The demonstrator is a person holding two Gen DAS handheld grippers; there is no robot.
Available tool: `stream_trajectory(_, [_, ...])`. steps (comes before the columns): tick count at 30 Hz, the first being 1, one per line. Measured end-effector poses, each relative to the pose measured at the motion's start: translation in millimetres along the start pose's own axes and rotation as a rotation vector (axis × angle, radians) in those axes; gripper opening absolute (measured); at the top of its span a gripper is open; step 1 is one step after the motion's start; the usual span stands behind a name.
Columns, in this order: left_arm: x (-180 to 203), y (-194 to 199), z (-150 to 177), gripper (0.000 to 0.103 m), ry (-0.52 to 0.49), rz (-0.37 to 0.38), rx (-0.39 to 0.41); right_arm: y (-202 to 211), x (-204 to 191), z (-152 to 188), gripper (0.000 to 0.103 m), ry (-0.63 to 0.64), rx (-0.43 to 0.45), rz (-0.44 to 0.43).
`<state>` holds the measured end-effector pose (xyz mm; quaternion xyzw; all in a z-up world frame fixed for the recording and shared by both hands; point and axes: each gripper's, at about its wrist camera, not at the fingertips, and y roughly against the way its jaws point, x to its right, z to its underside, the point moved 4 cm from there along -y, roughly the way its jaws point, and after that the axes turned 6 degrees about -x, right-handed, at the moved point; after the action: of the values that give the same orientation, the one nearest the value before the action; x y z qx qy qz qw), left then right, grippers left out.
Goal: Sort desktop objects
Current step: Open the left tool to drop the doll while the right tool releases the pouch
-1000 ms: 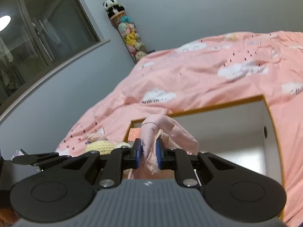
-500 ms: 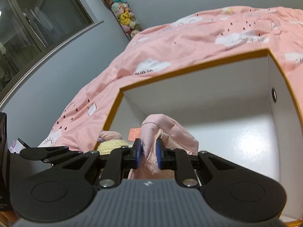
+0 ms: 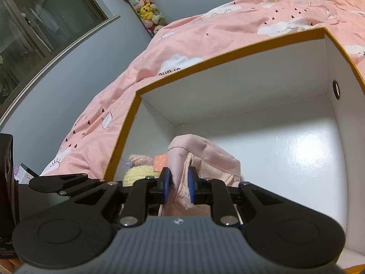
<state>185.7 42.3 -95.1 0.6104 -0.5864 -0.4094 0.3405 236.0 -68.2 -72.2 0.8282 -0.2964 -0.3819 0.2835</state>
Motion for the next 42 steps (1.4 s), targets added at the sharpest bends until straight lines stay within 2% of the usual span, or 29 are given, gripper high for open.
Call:
stream_trajectory(5, [-2,2,1,0.069,0.013,0.002,0.023,-2,4,2,0.018,-0.015,-0.013,0.014])
stream_trajectory(10, [-14,16,1,0.07,0.062,0.009,0.094,1,9,0,0.019,-0.032,-0.007,0.027])
stream_trajectory(13, [-30,31,4,0.07,0.133,0.047,0.156,2,11,0,0.019,-0.043,-0.003,0.03])
stream_trajectory(17, [-55,43,9,0.07,0.263,0.183,0.193,-3,15,0,0.019,-0.055,-0.023,0.051])
stream_trajectory(18, [-61,46,10,0.07,0.291,0.195,0.203,-5,16,1,0.019,-0.06,-0.035,0.052])
stream_trajectory(20, [-70,49,12,0.07,0.331,0.174,0.213,-7,14,2,0.019,-0.055,-0.04,0.051])
stream_trajectory(23, [-79,45,14,0.07,0.365,0.188,0.196,-9,13,1,0.019,-0.058,-0.047,0.039])
stream_trajectory(27, [-83,36,19,0.07,0.403,0.247,0.156,-15,14,-1,0.019,-0.116,-0.071,-0.039])
stream_trajectory(31, [-81,32,22,0.069,0.4,0.251,0.144,-18,13,-3,0.019,-0.176,-0.082,-0.117])
stream_trajectory(42, [-73,28,25,0.069,0.379,0.243,0.127,-27,21,1,0.021,-0.235,-0.115,-0.109])
